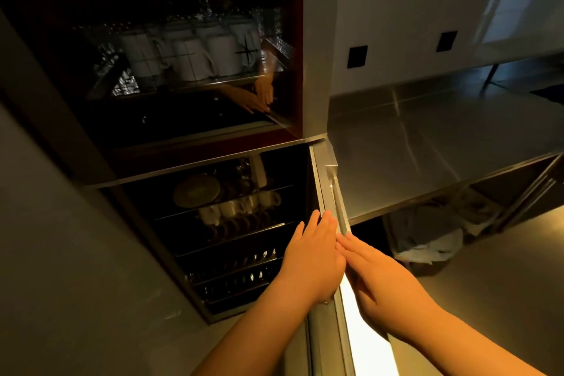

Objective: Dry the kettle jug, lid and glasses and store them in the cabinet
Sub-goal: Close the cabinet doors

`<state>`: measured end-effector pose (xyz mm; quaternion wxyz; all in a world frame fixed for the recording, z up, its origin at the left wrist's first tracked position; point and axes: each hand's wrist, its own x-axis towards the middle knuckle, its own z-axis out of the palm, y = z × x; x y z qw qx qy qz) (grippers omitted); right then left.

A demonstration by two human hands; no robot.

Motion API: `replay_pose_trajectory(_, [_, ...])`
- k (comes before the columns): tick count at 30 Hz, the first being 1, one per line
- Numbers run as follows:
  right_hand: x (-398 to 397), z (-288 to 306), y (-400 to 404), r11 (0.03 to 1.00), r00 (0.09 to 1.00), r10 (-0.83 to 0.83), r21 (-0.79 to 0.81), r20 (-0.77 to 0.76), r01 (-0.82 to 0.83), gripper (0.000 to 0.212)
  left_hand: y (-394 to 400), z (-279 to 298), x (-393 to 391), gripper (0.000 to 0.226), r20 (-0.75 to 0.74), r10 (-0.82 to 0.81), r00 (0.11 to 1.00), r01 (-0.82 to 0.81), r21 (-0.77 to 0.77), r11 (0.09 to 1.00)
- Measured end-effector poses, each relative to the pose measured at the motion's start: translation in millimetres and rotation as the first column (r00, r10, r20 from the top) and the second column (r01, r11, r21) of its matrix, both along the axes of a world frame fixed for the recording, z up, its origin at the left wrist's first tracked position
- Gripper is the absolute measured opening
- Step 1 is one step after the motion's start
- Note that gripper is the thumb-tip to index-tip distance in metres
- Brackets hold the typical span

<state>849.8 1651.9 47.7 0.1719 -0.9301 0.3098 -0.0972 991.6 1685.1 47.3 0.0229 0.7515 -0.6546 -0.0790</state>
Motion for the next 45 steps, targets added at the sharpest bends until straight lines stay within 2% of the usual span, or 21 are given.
replay_pose_trajectory(2, [12.1,-1.0,0.8,1.0,1.0,0.024,-0.01,-0.019,-0.024,0.061,7.5,3.8,10.9,0.055,0.035,0.001,0.999,-0.002,0.022,1.0])
replay_pose_trajectory(5, [33.0,-2.5,2.8,0.997,0.997,0.075,-0.033,-0.023,-0.076,0.069,19.0,8.4,30.0,0.054,0.0,0.038,0.999,-0.038,0.027,0.999])
replay_pose_trajectory(13, [89.8,-9.1,8.3,0.97,0.978,0.2,-0.133,-0.052,-0.206,0.075,45.4,12.8,82.3,0.063,0.054,0.138,0.989,-0.143,0.108,0.984])
replay_pose_trajectory(23, [164.5,-32.7,9.7,0.94,0.967,0.239,-0.227,-0.086,-0.253,0.088,70.9,-4.7,117.7,0.059,0.118,0.379,0.918,-0.381,-0.006,0.925])
replay_pose_trajectory(30, [208.6,-49.9,8.8,0.897,0.973,0.226,-0.38,-0.048,-0.227,0.08,72.8,-27.4,139.2,0.066,0.251,0.444,0.86,-0.432,-0.105,0.896])
replay_pose_trajectory(33, [223.6,-60.2,4.9,0.906,0.974,0.225,-0.36,-0.032,-0.222,0.082,74.2,-40.9,152.4,0.066,0.239,0.461,0.855,-0.433,-0.161,0.887])
replay_pose_trajectory(40, [246.3,-67.5,-20.5,0.901,0.952,0.255,-0.316,-0.168,-0.297,0.091,60.1,-60.6,188.7,0.065,0.152,0.529,0.835,-0.489,-0.238,0.839])
replay_pose_trajectory(45, [259.3,-66.8,-47.9,0.863,0.908,0.368,-0.289,-0.201,-0.414,0.094,36.7,-67.8,199.0,0.065,0.111,0.617,0.779,-0.58,-0.245,0.777])
